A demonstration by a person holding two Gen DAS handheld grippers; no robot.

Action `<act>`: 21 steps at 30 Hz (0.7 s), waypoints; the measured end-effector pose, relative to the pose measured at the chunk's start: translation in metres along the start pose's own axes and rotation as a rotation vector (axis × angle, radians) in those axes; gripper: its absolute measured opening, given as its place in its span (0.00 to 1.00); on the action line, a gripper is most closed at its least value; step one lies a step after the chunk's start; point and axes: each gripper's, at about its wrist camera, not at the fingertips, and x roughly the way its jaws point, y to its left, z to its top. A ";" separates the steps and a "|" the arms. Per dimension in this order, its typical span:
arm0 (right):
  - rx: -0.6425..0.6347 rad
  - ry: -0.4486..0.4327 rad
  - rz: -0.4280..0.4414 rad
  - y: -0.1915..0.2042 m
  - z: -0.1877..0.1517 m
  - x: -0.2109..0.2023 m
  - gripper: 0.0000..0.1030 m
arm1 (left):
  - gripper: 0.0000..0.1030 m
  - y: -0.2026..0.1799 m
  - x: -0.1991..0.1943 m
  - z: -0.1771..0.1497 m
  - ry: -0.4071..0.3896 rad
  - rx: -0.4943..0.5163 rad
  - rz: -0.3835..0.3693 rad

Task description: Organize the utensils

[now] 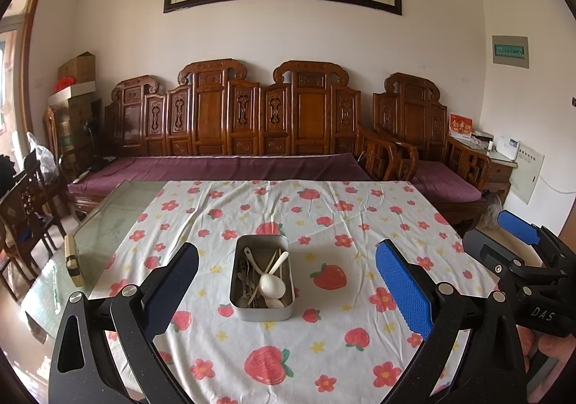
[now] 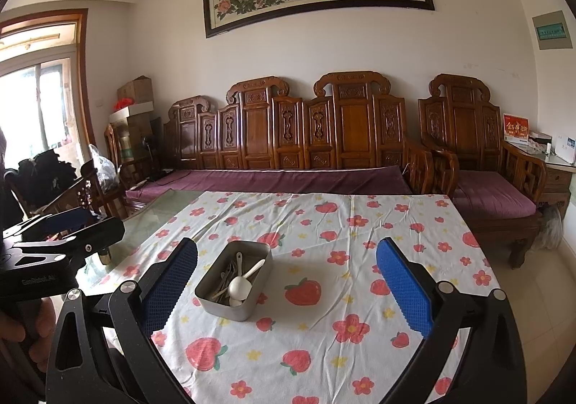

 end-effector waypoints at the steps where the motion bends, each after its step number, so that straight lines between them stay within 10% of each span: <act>1: 0.001 0.001 0.000 0.000 0.000 0.000 0.97 | 0.92 0.000 0.000 0.000 0.000 0.000 0.000; 21: 0.001 -0.003 0.002 0.002 0.001 -0.001 0.97 | 0.92 0.001 -0.003 0.000 -0.003 -0.004 0.000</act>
